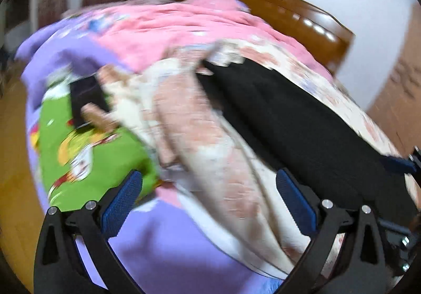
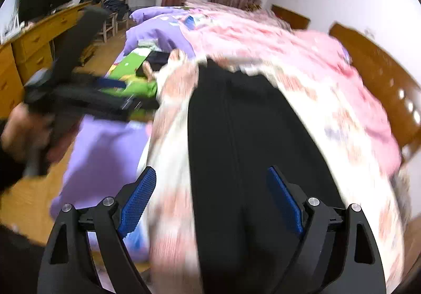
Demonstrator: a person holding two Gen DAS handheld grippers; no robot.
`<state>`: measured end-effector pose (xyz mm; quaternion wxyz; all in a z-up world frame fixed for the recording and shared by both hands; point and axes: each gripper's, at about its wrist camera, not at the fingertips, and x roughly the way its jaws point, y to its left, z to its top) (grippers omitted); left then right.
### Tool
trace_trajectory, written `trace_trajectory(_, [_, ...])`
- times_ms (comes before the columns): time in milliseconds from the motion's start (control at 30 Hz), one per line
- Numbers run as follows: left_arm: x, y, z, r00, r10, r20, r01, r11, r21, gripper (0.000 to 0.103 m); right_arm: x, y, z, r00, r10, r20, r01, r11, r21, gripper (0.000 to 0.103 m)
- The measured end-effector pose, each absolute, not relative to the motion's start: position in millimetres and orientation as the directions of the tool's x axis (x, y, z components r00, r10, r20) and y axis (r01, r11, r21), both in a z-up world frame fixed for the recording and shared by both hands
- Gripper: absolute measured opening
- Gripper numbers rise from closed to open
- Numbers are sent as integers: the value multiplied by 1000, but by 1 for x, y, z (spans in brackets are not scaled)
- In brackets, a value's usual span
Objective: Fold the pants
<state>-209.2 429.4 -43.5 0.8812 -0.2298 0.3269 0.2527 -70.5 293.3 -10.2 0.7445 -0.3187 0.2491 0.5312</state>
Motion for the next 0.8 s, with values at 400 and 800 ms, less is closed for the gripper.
trace_trajectory(400, [-225,438,-28,676,310,-669,-608,747,-269,101,-60,390,-73,417,501,-759,-907,171,-386,50])
trace_trajectory(800, [-164,473,-18,824,-54,-564,-372,700,-609,101,-22,345,-33,244,712,-658,-954,298,-33,12])
